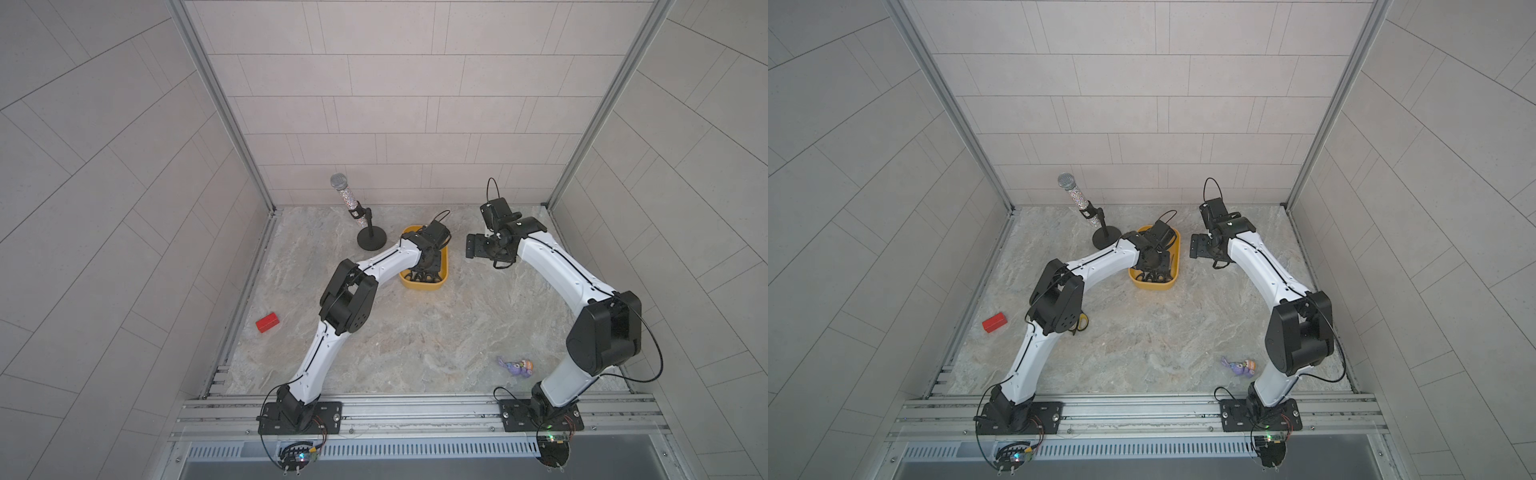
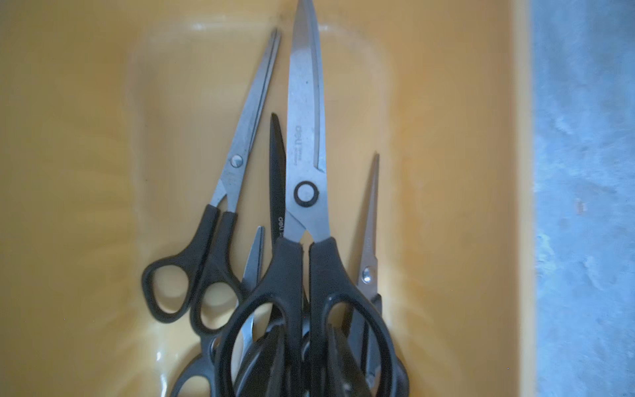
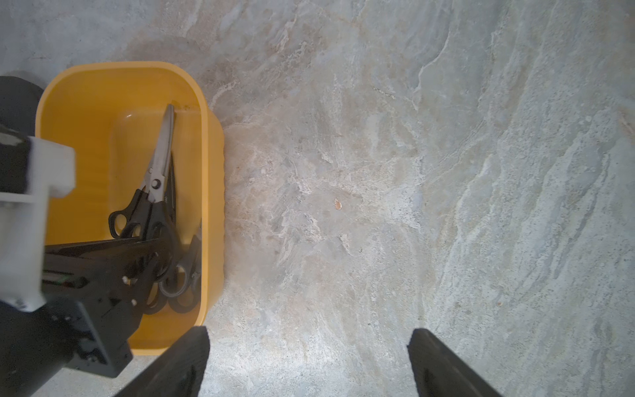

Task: Take the scissors out of the storage box
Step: Pick up the scissors from the storage box, then place the scissors at the center of the board.

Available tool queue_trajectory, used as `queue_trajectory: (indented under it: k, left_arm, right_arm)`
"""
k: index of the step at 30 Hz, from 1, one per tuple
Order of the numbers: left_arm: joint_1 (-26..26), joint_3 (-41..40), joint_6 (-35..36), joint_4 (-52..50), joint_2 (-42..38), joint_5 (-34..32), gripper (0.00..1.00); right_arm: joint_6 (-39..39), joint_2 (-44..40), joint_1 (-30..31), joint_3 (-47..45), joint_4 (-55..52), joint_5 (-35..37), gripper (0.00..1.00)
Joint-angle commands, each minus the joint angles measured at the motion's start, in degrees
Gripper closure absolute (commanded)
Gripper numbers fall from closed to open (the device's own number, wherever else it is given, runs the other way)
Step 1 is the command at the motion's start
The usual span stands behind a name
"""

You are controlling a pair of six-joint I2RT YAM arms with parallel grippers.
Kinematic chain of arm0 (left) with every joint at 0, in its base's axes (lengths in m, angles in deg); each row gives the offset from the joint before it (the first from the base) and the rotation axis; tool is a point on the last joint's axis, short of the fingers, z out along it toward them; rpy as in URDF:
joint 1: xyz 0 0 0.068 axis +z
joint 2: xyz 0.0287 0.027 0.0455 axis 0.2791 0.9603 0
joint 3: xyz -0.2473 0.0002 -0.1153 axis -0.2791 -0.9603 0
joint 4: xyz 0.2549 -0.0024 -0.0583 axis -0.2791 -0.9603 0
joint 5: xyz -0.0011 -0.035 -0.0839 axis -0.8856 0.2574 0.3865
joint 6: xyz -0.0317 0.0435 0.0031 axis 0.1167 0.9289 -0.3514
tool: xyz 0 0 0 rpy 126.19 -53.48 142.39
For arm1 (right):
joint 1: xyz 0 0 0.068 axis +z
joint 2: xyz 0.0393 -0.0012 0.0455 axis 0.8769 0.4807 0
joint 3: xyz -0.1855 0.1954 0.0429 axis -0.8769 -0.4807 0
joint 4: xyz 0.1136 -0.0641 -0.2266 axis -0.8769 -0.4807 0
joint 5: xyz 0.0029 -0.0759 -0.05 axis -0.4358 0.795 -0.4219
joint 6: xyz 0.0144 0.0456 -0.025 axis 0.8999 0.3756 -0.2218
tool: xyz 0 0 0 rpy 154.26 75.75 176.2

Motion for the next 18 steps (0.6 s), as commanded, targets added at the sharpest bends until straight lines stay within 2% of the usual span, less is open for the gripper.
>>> queue_trajectory:
  k: [1,9,18]
  left_arm:
    - [-0.33,-0.61,1.83,0.0,-7.23,-2.28,1.0]
    - [-0.41,-6.14,1.76,-0.42,-15.21,-3.18,1.0]
    - [-1.2,-20.51,0.19,-0.05,-27.23,-6.86,1.0]
  right_arm:
    - [0.15,-0.67,-0.19,0.83,-0.51,0.74,0.05]
    - [0.04,-0.43,-0.37,1.7,-0.53,0.89,0.05]
    - [0.79,0.09,-0.35,1.37,0.32,-0.22,0.05]
